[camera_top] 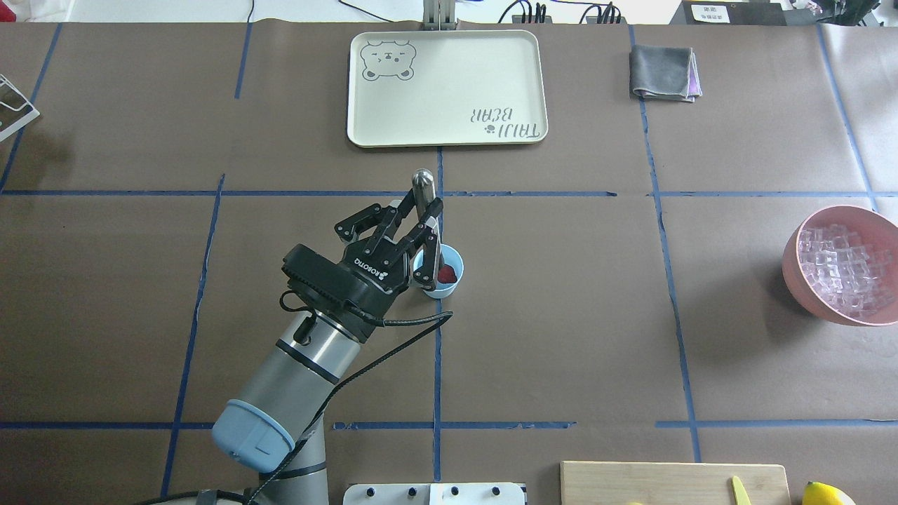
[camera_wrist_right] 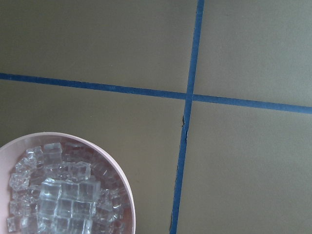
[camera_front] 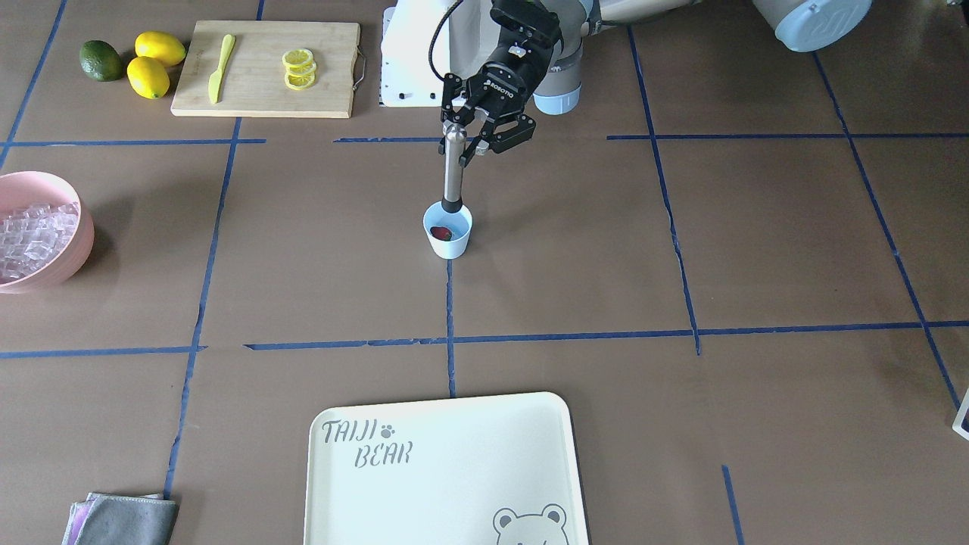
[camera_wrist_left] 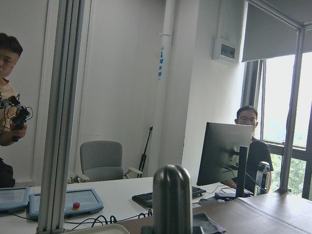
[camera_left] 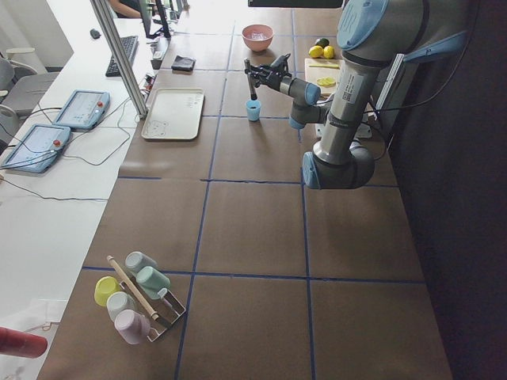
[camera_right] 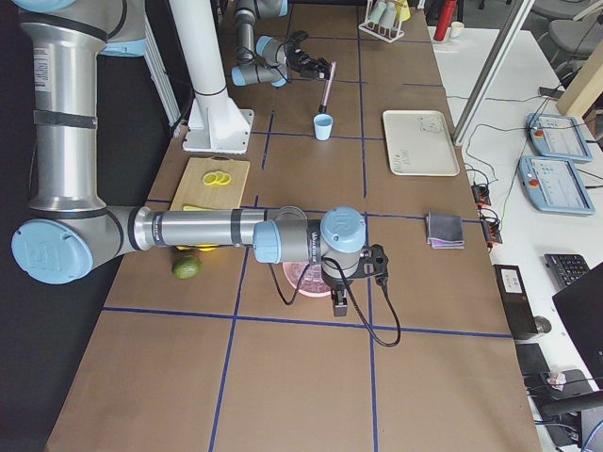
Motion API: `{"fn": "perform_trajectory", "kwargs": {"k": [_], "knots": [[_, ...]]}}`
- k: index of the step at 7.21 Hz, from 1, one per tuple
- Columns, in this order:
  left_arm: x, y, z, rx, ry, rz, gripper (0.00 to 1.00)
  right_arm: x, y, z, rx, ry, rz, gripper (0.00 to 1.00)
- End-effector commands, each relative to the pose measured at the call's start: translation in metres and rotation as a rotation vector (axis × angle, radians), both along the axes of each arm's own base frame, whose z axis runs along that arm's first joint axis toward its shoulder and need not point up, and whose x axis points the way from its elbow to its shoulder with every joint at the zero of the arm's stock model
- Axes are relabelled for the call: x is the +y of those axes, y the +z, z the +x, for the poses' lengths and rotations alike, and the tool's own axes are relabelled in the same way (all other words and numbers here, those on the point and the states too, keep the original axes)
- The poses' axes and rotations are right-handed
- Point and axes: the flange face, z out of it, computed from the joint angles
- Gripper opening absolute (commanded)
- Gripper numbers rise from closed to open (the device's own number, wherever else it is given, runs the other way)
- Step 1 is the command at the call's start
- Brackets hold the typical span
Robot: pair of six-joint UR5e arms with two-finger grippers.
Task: Mash ice and strawberries in cup
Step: 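Press the rod down into the cup with the left gripper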
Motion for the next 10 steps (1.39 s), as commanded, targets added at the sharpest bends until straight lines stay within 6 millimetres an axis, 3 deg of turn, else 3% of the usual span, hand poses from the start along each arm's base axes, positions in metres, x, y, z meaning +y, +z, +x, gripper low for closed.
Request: {"fn": "perform_trajectory", "kwargs": {"k": [1, 4, 6, 10], "knots": [[-0.003, 0.004, 0.018, 0.000, 0.002, 0.000, 0.00, 0.000, 0.005, 0.000, 0.002, -0.004, -0.005, 1.00], [-0.005, 0.009, 0.021, -0.012, -0.001, -0.003, 0.00, -0.002, 0.010, -0.002, 0.003, -0.010, -0.011, 1.00], [-0.006, 0.028, 0.031, -0.018, 0.002, -0.004, 0.00, -0.002, 0.010, -0.002, 0.003, -0.010, -0.009, 1.00], [-0.008, 0.041, 0.041, -0.007, 0.013, -0.033, 0.00, -0.002, 0.009, -0.002, 0.003, -0.010, -0.007, 1.00]]}}
